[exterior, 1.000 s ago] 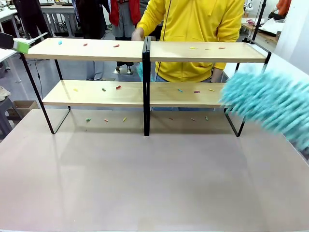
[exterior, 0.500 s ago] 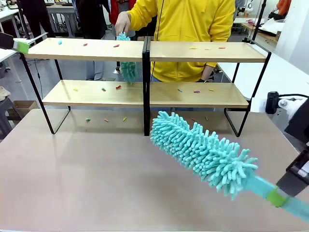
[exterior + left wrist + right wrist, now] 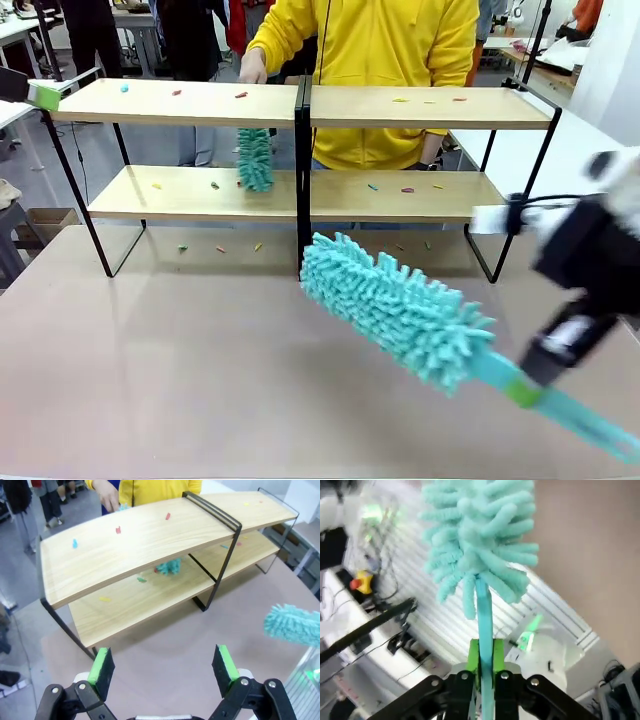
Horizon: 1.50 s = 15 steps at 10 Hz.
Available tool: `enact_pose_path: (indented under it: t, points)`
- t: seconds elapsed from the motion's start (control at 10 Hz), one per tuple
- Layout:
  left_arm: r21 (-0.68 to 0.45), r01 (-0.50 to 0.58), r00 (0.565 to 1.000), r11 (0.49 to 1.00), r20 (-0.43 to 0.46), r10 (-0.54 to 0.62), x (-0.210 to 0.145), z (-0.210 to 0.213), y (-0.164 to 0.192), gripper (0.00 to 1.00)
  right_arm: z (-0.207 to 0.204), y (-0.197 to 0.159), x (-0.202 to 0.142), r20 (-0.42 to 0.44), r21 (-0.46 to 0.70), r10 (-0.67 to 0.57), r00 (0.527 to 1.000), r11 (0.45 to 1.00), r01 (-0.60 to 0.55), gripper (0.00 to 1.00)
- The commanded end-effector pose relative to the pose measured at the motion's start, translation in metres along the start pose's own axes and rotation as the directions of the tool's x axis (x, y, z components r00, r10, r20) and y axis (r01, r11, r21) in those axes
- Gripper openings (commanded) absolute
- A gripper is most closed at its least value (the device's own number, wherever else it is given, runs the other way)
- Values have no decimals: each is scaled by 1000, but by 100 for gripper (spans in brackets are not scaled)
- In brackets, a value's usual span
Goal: Clean the shelves.
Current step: Clean a randomly selected level of the Shelf with the Duster.
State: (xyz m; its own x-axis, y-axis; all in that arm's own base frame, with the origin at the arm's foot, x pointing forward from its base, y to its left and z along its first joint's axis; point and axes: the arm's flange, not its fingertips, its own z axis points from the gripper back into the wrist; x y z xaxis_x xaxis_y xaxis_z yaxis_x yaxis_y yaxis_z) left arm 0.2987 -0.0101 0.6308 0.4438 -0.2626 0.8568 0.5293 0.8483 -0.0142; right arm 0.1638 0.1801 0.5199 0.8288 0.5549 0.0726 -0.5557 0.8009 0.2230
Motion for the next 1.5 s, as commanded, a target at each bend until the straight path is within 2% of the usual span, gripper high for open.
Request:
enact_pose_path:
  t: [0.0, 0.2, 0.3, 0.4, 0.6, 0.7, 0.8, 0.9, 1.1, 1.3, 1.4]
  points:
    - [-2, 1, 1000, 1000, 3, -1, 0, 1, 0, 100, -38, -3, 74, 34, 22, 4, 999, 1000, -5, 12]
    - [-2, 1, 1000, 1000, 3, -1, 0, 1, 0, 100, -64, -3, 118, 38, 14, -29, 999, 1000, 28, 12]
    - [-2, 1, 1000, 1000, 3, -1, 0, 1, 0, 100, -56, -10, 110, 18, 20, -27, 999, 999, 26, 12]
    - [-2, 1, 1000, 1000, 3, -1, 0, 1, 0, 100, -44, -22, 85, -14, 50, -23, 1000, 998, 24, 12]
    - [-2, 1, 1000, 1000, 3, -1, 0, 1, 0, 100, -24, -34, 12, -109, 135, -10, 994, 991, 25, 12]
    - [-2, 1, 1000, 1000, 3, -1, 0, 1, 0, 100, -19, -30, -12, -105, 147, -9, 994, 989, 24, 12]
    - [-2, 1, 1000, 1000, 3, -1, 0, 1, 0, 100, -21, -29, -18, -87, 138, -12, 996, 990, 24, 12]
    - [-2, 1, 1000, 1000, 3, -1, 0, 1, 0, 100, -32, -25, -1, -79, 77, -74, 994, 994, 80, 12]
    - [-2, 1, 1000, 1000, 3, -1, 0, 1, 0, 100, -65, 4, 66, -49, 8, -55, 997, 998, 56, 12]
    - [-2, 1, 1000, 1000, 3, -1, 0, 1, 0, 100, -82, 28, 112, 9, -61, -51, 999, 997, 52, 12]
    - [-2, 1, 1000, 1000, 3, -1, 0, 1, 0, 100, -94, 38, 135, 12, -79, -71, 997, 994, 72, 12]
